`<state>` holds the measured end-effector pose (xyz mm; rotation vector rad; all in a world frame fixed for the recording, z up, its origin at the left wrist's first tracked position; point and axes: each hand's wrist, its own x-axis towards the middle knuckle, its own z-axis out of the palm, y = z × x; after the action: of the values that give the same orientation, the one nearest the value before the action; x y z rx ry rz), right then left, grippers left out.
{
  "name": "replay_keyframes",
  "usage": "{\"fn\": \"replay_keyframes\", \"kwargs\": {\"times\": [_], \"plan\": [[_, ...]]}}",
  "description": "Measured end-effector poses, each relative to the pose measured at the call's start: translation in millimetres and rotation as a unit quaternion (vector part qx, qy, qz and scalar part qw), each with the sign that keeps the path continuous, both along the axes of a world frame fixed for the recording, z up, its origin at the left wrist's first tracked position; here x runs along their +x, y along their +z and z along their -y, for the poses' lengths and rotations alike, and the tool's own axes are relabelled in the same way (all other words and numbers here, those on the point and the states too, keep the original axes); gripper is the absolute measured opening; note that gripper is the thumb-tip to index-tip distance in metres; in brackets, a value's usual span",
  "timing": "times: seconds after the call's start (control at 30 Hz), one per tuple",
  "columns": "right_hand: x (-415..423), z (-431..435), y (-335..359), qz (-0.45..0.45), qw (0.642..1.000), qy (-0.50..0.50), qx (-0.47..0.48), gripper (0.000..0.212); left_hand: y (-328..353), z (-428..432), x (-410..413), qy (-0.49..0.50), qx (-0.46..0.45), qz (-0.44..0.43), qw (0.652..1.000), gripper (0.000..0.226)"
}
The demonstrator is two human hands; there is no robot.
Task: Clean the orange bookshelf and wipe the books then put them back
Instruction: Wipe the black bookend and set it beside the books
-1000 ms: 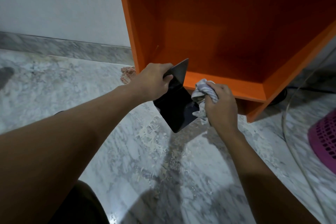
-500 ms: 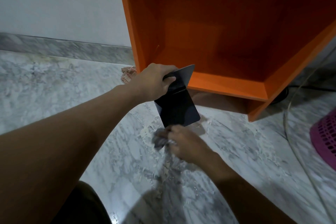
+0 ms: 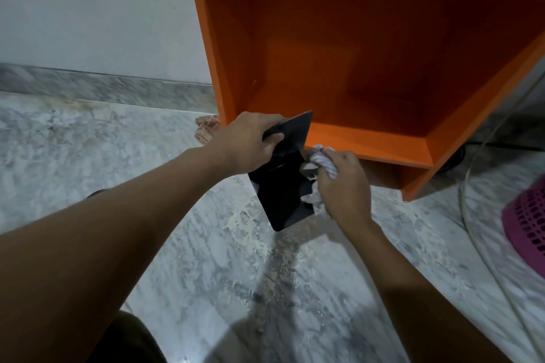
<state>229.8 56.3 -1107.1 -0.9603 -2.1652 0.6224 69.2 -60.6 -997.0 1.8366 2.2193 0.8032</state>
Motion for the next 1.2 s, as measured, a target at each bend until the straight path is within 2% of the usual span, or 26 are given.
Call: {"fn": "replay_keyframes", "kwargs": {"times": [0.07, 0.2, 0.43, 0.7, 0.8, 0.87, 1.0, 1.1, 1.13, 1.2], "plan": [[-3, -6, 5, 0.029, 0.999, -0.041, -0.003, 0.040, 1, 0, 5, -0.012, -0.002, 0.004, 1.000, 0.020], [-14, 0, 9, 0.132, 0.990, -0.054, 0.007, 0.028, 3, 0, 12, -0.019, 0.025, 0.019, 0.999, 0.017], [-26, 26, 6, 0.156, 0.987, -0.033, 0.023, 0.022, -1, 6, 9, 0.036, 0.041, 0.047, 0.997, 0.019], [-26, 41, -3, 0.207, 0.976, -0.012, 0.065, 0.032, -4, 3, 12, 0.072, 0.039, 0.044, 0.996, 0.020], [-24, 53, 4, 0.179, 0.982, 0.014, 0.062, 0.031, -5, -2, 13, 0.085, 0.033, 0.045, 0.995, 0.020], [-25, 60, 9, 0.183, 0.982, 0.042, 0.029, 0.024, -5, -4, 12, 0.097, 0.029, 0.051, 0.994, 0.019], [-30, 60, 6, 0.247, 0.958, 0.142, -0.042, 0.014, -8, -1, 5, 0.099, 0.027, 0.055, 0.993, 0.022], [-34, 65, -1, 0.226, 0.912, 0.256, -0.228, 0.016, -10, 2, 1, 0.087, 0.039, 0.060, 0.994, 0.017], [-34, 67, -1, 0.211, 0.899, 0.283, -0.258, 0.019, -10, 2, 0, 0.085, 0.046, 0.060, 0.993, 0.015], [-30, 68, 6, 0.142, 0.902, 0.303, -0.274, 0.022, -9, 1, -1, 0.083, 0.055, 0.058, 0.993, 0.013]]}}
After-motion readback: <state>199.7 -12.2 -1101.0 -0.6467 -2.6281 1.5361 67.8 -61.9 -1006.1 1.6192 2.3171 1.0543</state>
